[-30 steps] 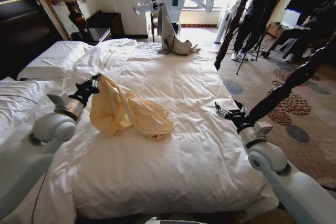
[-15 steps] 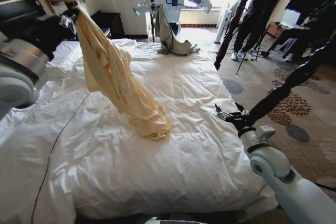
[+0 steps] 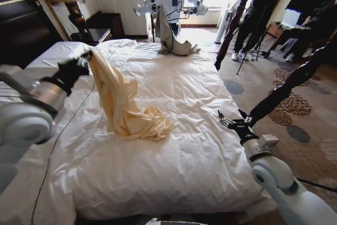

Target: Pick up the clothes from the bed and hang them on the clothes hanger.

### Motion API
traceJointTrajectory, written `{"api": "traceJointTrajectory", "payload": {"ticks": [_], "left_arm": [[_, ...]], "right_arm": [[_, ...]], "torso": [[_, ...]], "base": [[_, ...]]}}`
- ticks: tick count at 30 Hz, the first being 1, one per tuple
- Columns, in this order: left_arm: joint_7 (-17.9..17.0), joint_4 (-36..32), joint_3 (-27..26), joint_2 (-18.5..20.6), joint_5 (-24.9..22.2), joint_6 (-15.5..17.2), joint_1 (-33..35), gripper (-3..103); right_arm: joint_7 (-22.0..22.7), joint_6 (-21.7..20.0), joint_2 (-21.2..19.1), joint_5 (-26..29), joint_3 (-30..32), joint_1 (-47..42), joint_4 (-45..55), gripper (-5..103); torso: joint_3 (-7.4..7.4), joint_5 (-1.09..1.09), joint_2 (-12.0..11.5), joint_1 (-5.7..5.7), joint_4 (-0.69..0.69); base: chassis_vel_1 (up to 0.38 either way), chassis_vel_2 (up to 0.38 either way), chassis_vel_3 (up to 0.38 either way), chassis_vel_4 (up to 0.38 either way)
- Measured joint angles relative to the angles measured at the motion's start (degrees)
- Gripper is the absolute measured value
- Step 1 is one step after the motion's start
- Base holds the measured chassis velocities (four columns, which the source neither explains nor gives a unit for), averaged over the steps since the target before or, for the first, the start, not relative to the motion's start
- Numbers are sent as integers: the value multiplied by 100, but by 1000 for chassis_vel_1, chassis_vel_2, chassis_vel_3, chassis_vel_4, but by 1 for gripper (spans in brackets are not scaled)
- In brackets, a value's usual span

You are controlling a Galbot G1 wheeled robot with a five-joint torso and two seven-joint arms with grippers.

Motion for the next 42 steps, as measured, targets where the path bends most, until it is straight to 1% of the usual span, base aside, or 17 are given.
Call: {"api": "traceJointTrajectory", "payload": {"ticks": [9,14,17,18,21,22,25,26,28,30,31,33,34,36,38,41,42], "left_arm": [[135,773,147,-102,412,-18,26,0],[125,1204,135,-135,603,-153,-97,0],[126,1374,89,-103,672,-263,-263,0],[126,1374,89,-103,672,-263,-263,0],[160,1410,27,-27,672,-275,-378,0],[160,1410,27,-27,672,-275,-378,0],[202,1397,-12,2,672,-275,-436,0],[202,1397,-12,2,672,-275,-436,0],[224,1390,-16,15,672,-274,-443,0],[239,1395,-9,21,675,-270,-452,0],[239,1395,-9,21,675,-270,-452,0],[245,1393,7,-15,697,-252,-487,0],[245,1393,7,-15,697,-252,-487,0],[244,1366,10,-88,707,-213,-517,0],[244,1350,10,-123,713,-203,-519,0],[242,1330,-20,-217,722,-187,-486,0],[242,1330,-20,-217,722,-187,-486,0]], "right_arm": [[-74,-33,-352,280,-209,722,-381,100],[-123,-36,-434,460,-1014,1341,-562,100],[-1,-27,-429,770,-2107,2100,-794,100],[-1,-27,-429,770,-2107,2100,-794,100],[264,11,-242,948,-3530,3338,-1182,100],[264,11,-242,948,-3530,3338,-1182,100],[614,22,173,1197,-4871,4482,-1661,100],[614,22,173,1197,-4871,4482,-1661,100],[659,-129,353,1371,-5470,5046,-1889,100],[132,-149,323,1398,-6376,5869,-2323,100],[132,-149,323,1398,-6376,5869,-2323,100],[-662,37,256,1287,-7323,6810,-2889,100],[-662,37,256,1287,-7323,6810,-2889,100],[-1217,69,322,1436,-8024,7628,-3256,100],[-1419,67,383,1532,-8214,7891,-3365,100],[-2291,10,749,1743,-8739,8514,-3758,100],[-2291,10,749,1743,-8739,8514,-3758,100]], "torso": [[1,6,0,2,-2],[1,4,0,1,-1],[1,5,-1,2,-2],[1,5,-1,2,-2],[1,4,0,1,0],[1,4,0,1,0],[2,4,-1,2,2],[2,4,-1,2,2],[2,5,-1,3,2],[1,3,-1,2,1],[1,3,-1,2,1],[1,3,0,1,-2],[1,3,0,1,-2],[1,3,-1,2,-3],[1,3,-1,3,-2],[1,3,-1,2,3],[1,3,-1,2,3]], "base": [[0,0,0,0],[0,0,0,0],[0,0,0,0],[0,0,0,0],[0,0,0,0],[0,0,0,0],[0,0,0,0],[0,0,0,0],[0,0,0,0],[0,0,0,0],[0,0,0,0],[0,0,0,0],[0,0,0,0],[0,0,0,0],[0,0,0,0],[0,0,0,0],[0,0,0,0]]}}
